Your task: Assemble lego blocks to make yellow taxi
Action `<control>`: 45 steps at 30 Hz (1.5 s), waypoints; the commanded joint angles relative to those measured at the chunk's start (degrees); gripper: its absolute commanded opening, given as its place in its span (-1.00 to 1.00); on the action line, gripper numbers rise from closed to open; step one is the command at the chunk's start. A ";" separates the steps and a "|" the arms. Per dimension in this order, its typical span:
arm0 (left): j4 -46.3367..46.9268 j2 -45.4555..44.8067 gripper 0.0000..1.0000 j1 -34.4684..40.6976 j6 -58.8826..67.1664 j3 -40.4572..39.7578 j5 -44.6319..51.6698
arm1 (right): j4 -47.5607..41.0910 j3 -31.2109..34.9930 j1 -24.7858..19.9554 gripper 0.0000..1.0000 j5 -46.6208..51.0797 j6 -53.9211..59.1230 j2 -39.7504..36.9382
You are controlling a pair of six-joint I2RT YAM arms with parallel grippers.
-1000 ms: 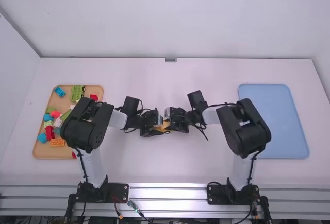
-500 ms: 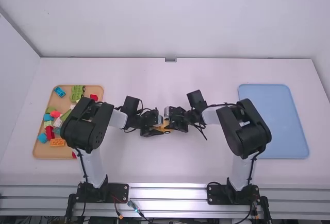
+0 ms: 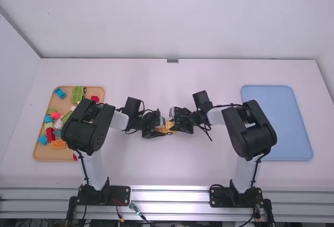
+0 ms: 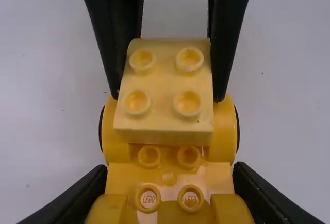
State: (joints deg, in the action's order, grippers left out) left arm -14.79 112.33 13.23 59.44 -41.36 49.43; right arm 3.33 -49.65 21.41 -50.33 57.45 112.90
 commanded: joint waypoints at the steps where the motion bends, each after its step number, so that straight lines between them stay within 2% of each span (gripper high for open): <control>1: 1.27 1.09 -0.46 0.26 0.00 0.81 -0.63 | -0.17 0.24 0.09 -0.95 6.75 -0.02 0.24; 20: 1.46 1.09 -0.45 0.28 0.00 0.83 -0.63 | 1.62 0.24 2.32 -0.91 6.29 0.83 0.24; 39: 1.29 1.09 -0.45 0.28 0.00 0.81 -0.68 | 0.33 0.24 1.42 -0.89 7.32 -0.66 0.24; 45: 1.27 1.09 -0.45 0.28 0.00 0.83 -0.68 | -0.37 0.24 0.98 -0.81 6.88 -0.46 0.24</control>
State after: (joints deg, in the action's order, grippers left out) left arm -14.57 112.33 13.04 59.59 -41.36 49.67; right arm 4.08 -49.87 22.96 -49.30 57.41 112.66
